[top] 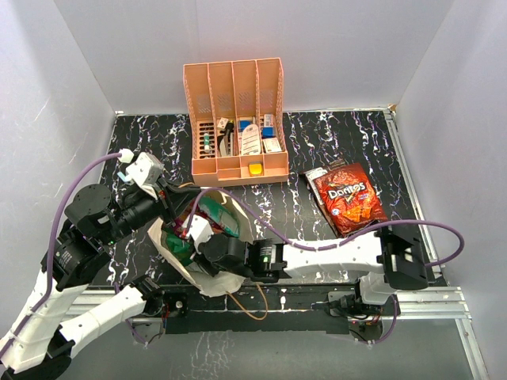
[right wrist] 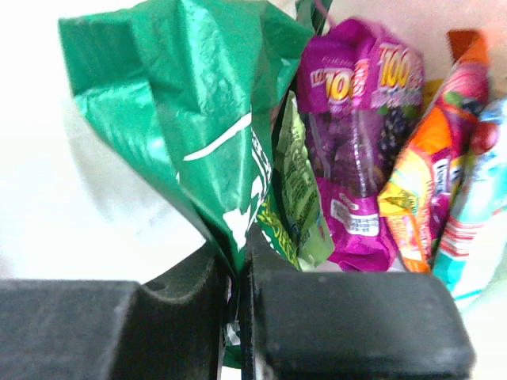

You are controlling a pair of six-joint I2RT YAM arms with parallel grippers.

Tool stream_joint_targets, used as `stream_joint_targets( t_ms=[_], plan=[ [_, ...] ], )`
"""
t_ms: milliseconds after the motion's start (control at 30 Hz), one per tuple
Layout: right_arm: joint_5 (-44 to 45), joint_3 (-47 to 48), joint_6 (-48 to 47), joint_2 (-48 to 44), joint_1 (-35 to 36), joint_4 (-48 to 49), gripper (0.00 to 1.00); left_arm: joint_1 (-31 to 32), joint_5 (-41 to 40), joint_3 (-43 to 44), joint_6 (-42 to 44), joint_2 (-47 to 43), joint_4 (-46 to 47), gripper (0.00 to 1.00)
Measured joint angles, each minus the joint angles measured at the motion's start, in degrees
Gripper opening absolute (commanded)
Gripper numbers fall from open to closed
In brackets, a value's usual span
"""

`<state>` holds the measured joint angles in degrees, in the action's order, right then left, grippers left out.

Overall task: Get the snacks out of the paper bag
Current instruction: Take out the snack from the paper bag.

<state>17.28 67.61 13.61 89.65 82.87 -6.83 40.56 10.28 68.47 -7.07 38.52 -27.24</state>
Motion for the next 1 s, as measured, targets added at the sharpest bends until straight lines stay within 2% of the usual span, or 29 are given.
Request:
stream_joint_targets(
  t_ms=[533, 1000],
  plan=[
    [2.95, -0.87, 3.58, -15.61, 0.00, -0.31, 0.07, 0.00, -5.84, -0.83, -0.90, -1.57, -0.20, 0.00],
    [-0.55, -0.87, 10.47, -34.53, 0.00, -8.41, 0.07, -0.07, -16.39, -0.63, -3.54, -1.01, -2.10, 0.00]
  ],
)
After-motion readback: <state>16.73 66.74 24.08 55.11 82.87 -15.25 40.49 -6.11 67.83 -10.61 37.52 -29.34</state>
